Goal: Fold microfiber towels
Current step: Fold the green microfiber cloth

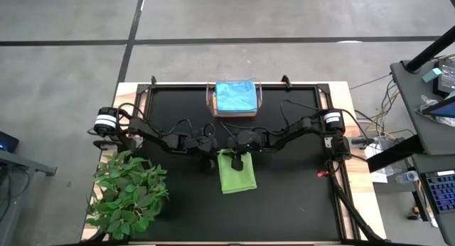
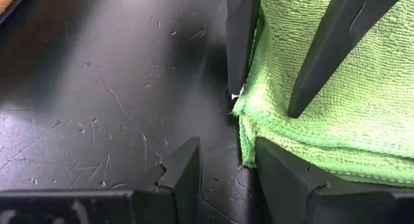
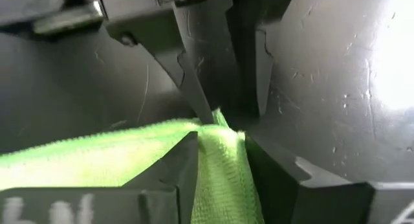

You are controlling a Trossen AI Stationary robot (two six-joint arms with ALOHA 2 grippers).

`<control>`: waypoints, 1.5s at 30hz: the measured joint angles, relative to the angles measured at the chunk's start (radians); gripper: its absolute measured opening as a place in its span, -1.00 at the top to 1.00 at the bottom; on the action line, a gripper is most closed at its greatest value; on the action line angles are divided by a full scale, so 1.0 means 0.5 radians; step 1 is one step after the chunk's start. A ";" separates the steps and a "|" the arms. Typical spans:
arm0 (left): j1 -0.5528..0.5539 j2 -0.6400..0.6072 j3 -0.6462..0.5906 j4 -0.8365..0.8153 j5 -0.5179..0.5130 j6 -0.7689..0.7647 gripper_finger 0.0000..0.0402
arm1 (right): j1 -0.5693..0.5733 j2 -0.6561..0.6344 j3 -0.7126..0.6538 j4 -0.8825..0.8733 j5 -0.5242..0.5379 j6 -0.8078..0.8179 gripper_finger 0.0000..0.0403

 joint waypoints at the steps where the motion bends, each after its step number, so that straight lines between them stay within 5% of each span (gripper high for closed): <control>1: 0.000 0.000 0.000 -0.001 0.000 -0.001 0.32 | -0.001 -0.001 0.002 0.002 0.000 0.000 0.43; 15: 0.001 0.001 -0.005 0.021 -0.007 0.002 0.32 | -0.003 -0.007 0.003 0.001 0.001 -0.084 0.94; 45: 0.002 -0.014 -0.005 0.026 -0.056 0.005 0.32 | 0.021 0.083 0.126 0.008 0.090 -0.281 0.96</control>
